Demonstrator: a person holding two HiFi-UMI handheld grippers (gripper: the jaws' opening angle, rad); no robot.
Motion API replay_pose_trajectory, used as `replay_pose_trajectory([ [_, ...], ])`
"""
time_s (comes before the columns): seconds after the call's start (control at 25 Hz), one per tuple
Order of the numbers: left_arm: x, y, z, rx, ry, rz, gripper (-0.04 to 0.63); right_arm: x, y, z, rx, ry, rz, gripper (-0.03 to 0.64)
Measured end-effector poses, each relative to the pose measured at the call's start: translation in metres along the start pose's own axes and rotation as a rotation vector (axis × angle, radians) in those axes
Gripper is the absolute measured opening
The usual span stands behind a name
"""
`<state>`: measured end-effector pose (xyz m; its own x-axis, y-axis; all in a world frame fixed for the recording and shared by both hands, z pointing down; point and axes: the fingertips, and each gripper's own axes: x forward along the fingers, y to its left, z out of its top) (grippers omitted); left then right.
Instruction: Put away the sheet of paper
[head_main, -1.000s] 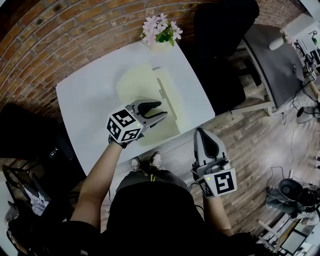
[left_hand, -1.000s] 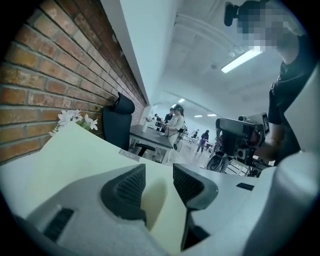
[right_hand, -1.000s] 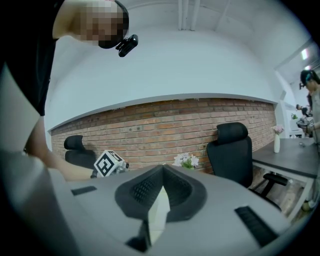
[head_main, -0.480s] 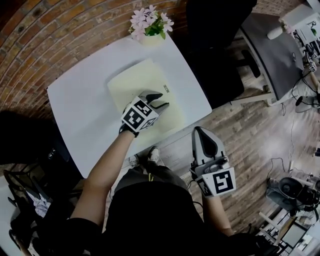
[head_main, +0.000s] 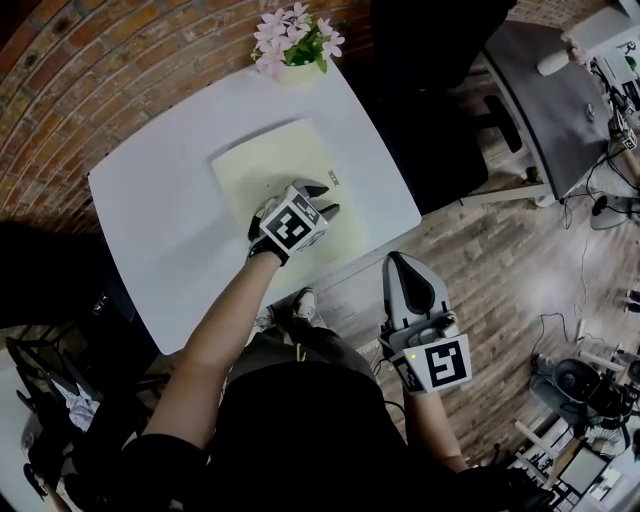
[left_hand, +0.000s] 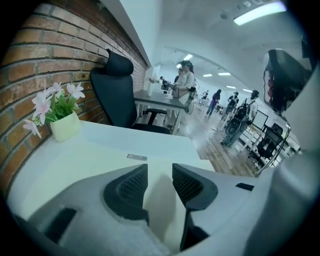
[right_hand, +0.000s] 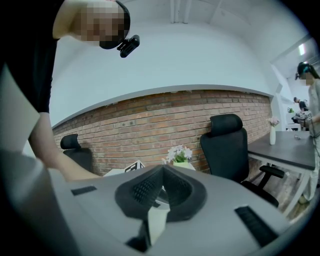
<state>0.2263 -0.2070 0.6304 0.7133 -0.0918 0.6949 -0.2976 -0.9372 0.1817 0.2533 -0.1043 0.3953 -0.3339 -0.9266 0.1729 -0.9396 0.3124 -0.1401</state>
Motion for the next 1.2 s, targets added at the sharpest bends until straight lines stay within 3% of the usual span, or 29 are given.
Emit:
replay_pose_trajectory([
  [0.12, 0.007, -0.003, -0.007, 0.048, 0.07, 0.002, 0.149, 0.0, -0.003, -0.003, -0.003, 0.014, -0.003, 0.012],
  [0.32, 0.013, 0.002, -0.01, 0.036, 0.117, -0.002, 0.141, -0.001, -0.007, -0.005, 0.019, 0.016, 0.006, 0.012],
  [0.56, 0.007, 0.019, -0.007, 0.007, 0.128, 0.013, 0.075, -0.001, -0.011, -0.008, 0.014, 0.022, 0.002, 0.012],
  [0.72, 0.009, 0.017, -0.008, 0.017, 0.139, 0.018, 0.075, -0.002, -0.011, -0.004, 0.024, 0.002, 0.017, 0.012],
  [0.84, 0.007, 0.014, -0.004, 0.037, 0.095, 0.026, 0.075, -0.003, -0.009, -0.002, 0.024, -0.009, 0.029, 0.012],
  [1.0, -0.008, 0.013, 0.01, -0.016, -0.015, 0.043, 0.11, -0.002, -0.003, 0.003, 0.008, -0.031, 0.061, 0.012],
  [1.2, -0.031, 0.013, 0.004, -0.018, -0.045, 0.086, 0.117, 0.002, 0.007, 0.009, -0.005, -0.042, 0.084, 0.012],
])
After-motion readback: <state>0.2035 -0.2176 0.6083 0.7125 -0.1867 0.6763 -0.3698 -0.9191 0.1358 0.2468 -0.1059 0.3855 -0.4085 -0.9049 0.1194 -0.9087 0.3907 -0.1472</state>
